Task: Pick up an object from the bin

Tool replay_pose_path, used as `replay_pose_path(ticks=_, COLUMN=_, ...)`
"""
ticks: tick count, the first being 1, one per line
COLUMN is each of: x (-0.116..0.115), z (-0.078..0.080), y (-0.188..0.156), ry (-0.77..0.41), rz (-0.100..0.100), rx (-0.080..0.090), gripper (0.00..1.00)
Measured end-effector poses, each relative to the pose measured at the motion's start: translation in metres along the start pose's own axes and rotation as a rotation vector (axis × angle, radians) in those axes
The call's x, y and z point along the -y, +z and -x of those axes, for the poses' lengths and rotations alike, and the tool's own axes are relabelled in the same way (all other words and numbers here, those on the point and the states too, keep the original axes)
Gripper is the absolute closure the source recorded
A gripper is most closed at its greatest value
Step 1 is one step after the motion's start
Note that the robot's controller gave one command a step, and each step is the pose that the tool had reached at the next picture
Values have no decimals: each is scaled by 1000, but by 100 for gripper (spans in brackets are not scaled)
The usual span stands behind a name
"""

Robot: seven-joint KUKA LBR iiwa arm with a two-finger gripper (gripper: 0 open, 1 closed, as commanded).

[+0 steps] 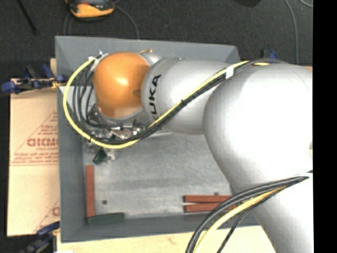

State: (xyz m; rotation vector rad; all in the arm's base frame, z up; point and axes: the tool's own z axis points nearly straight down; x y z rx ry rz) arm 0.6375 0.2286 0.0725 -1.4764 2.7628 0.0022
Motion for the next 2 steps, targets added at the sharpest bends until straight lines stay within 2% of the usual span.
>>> replay_pose_path(ticks=1, x=-1, z=-1, y=-4, ry=0, rz=4, rx=-5, gripper=100)
replay_pose_path(ticks=2, x=-1, z=-1, y=-22, ry=2, rz=5, rx=-8, gripper=100)
